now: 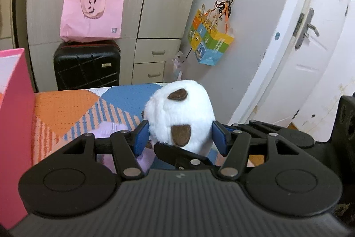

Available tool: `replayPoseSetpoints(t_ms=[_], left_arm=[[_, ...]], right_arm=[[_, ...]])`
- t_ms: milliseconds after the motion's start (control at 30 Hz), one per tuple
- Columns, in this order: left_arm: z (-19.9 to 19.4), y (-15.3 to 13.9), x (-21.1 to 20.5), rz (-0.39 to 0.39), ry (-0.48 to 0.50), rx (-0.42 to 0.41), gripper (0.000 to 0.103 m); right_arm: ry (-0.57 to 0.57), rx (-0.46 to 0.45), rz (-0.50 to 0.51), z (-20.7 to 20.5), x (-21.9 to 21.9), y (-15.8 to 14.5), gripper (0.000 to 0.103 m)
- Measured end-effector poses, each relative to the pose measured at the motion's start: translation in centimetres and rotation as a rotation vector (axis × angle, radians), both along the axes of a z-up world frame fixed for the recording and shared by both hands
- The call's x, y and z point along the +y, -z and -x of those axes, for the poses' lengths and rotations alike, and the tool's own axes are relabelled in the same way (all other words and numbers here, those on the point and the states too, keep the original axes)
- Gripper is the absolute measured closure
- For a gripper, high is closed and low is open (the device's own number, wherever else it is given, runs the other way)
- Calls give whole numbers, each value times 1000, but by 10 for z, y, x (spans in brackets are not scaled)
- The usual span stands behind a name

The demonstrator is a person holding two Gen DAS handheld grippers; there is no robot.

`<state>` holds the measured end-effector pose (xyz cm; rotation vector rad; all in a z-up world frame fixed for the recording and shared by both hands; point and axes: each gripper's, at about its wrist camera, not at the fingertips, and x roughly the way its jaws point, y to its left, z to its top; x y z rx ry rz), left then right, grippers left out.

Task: Organize soft objects
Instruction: 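Lift the panda plush with the left gripper and carry it over the box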

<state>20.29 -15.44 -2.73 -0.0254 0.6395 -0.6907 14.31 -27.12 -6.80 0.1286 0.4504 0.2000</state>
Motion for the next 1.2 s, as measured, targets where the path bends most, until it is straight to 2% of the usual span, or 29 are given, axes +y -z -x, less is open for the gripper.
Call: replayPoseSetpoints(t_ms=[200,433,700,867,1067,1200], left_arm=[[27,2,10,-52,8,17,45],[50,12,33,-68,12,92,44],[74,10,58,-83,-13,133,45],[92,1,90,-113,-39,140,45],[112,-7,135,-99,-90,173,45],[115,-7,166,-104,-116,238,45]], right_arm=[[-20,44,-12,24,16,7,39],[-58,126,22,47,41,12,36],[-86,145,23,68,70,13,36],[-150,188,-12,78,94,7,36],[-256,223,56,88,138,-6,35],[-325,272,88,88,168,-8,32]])
